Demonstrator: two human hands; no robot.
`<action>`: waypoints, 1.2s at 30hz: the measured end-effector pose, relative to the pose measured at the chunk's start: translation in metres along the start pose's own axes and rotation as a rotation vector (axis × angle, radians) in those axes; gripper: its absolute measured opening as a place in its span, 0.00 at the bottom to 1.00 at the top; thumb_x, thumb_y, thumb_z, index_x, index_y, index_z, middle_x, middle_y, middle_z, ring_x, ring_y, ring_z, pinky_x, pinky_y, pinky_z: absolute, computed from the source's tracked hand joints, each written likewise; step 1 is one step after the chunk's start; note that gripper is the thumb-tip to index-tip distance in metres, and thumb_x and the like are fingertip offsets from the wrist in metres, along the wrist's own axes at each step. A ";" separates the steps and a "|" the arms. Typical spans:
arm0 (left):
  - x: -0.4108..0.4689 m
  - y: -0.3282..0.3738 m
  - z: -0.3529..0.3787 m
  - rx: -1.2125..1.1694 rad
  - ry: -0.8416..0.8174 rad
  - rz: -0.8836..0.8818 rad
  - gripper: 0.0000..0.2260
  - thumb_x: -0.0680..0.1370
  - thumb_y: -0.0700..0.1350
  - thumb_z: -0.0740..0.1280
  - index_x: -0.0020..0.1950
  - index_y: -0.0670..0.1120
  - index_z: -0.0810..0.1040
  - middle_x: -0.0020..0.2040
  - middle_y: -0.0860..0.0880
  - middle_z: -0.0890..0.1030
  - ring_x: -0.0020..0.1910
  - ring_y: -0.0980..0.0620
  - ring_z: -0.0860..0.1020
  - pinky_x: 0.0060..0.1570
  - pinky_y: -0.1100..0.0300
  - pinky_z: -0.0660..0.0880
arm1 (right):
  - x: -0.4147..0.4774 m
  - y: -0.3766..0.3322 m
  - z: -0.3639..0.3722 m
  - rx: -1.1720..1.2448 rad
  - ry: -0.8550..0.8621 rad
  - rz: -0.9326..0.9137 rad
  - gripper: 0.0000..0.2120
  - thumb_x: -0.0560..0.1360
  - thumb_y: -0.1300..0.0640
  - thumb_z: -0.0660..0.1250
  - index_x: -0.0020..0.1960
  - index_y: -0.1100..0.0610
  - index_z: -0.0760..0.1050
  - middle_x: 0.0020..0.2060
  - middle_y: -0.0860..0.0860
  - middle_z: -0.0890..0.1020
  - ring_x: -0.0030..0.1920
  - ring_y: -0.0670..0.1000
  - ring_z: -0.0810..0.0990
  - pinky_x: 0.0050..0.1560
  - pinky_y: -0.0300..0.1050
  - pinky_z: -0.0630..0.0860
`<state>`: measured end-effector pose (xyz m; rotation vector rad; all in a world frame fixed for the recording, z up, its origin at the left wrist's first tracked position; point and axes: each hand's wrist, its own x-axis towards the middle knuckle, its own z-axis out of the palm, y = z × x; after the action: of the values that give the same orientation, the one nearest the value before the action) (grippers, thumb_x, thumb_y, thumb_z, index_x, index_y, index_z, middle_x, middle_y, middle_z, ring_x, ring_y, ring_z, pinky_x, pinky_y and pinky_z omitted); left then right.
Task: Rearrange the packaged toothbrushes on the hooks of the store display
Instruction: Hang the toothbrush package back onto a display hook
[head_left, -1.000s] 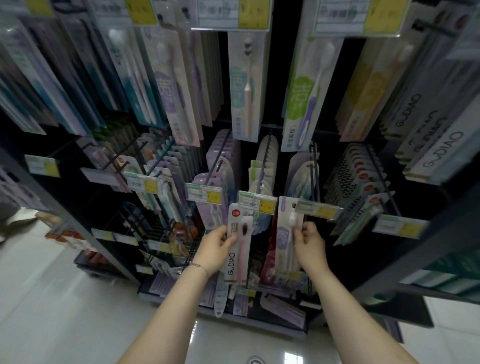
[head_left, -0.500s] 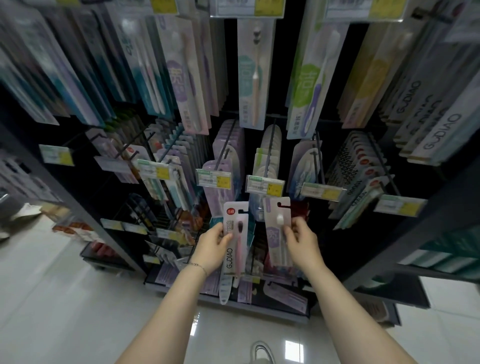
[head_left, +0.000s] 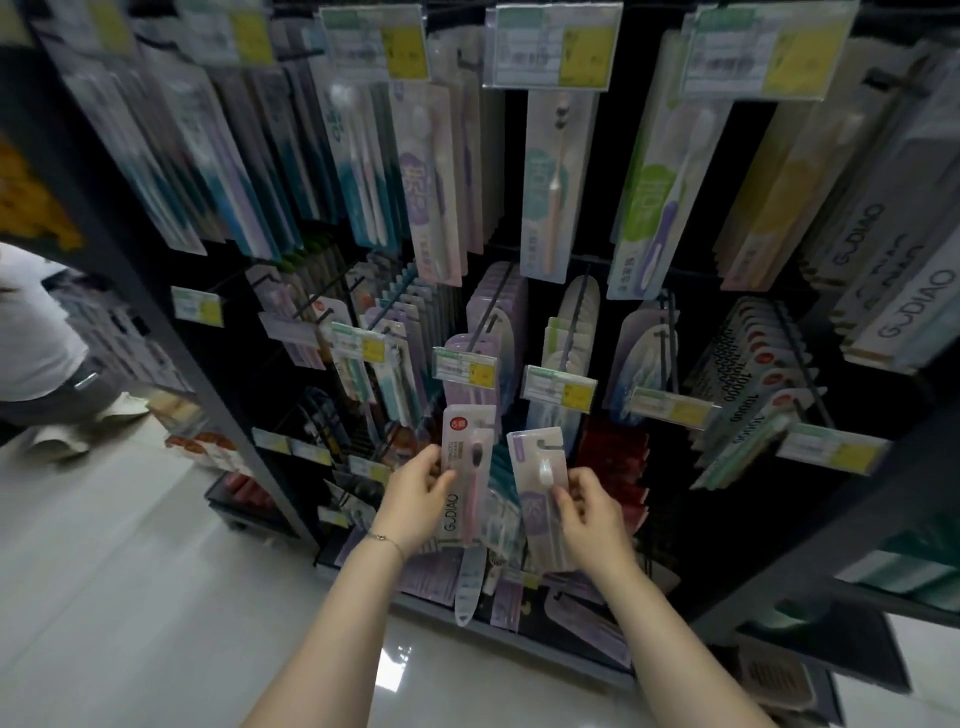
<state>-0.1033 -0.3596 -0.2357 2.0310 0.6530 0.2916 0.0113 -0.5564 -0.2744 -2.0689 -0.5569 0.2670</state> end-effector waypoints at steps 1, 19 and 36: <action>-0.003 0.001 -0.001 0.003 0.008 -0.006 0.08 0.83 0.41 0.63 0.56 0.52 0.78 0.44 0.57 0.81 0.41 0.57 0.79 0.45 0.62 0.76 | -0.001 -0.002 0.002 0.006 -0.015 0.001 0.05 0.81 0.56 0.63 0.46 0.49 0.71 0.36 0.46 0.78 0.35 0.40 0.75 0.35 0.33 0.70; -0.011 0.049 -0.013 -0.081 0.160 0.134 0.05 0.82 0.44 0.65 0.55 0.52 0.80 0.46 0.52 0.83 0.46 0.52 0.81 0.49 0.47 0.82 | 0.009 -0.051 -0.036 0.133 0.101 -0.189 0.02 0.81 0.56 0.63 0.52 0.51 0.74 0.40 0.44 0.81 0.38 0.43 0.79 0.37 0.38 0.74; 0.026 0.153 0.005 -0.028 0.073 0.389 0.01 0.81 0.45 0.67 0.50 0.51 0.77 0.45 0.50 0.82 0.47 0.50 0.81 0.49 0.46 0.80 | 0.004 -0.078 -0.126 0.172 0.420 -0.188 0.03 0.82 0.55 0.62 0.52 0.50 0.74 0.40 0.46 0.81 0.39 0.44 0.80 0.38 0.44 0.78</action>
<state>-0.0290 -0.4109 -0.1097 2.1190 0.2892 0.6015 0.0432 -0.6134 -0.1412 -1.8203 -0.4476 -0.2202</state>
